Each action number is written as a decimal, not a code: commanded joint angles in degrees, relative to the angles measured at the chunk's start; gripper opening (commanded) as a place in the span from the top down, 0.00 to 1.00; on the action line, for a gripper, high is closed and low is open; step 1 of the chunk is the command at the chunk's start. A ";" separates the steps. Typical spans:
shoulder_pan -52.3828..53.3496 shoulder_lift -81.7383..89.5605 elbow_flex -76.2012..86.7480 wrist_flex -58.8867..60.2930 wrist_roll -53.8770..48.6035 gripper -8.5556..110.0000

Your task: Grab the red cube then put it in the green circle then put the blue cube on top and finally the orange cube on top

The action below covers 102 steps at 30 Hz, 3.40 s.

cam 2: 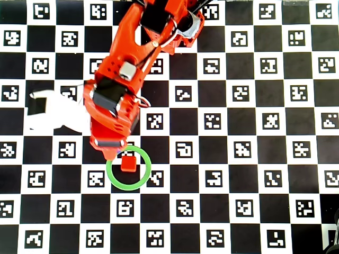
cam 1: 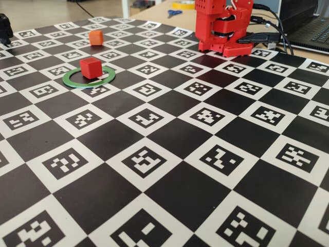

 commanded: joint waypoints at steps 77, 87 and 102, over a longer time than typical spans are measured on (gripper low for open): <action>-1.76 -1.49 26.98 -29.09 3.60 0.88; -1.85 -1.76 27.60 -29.71 3.60 0.88; -1.76 -1.41 28.74 -30.50 4.22 0.79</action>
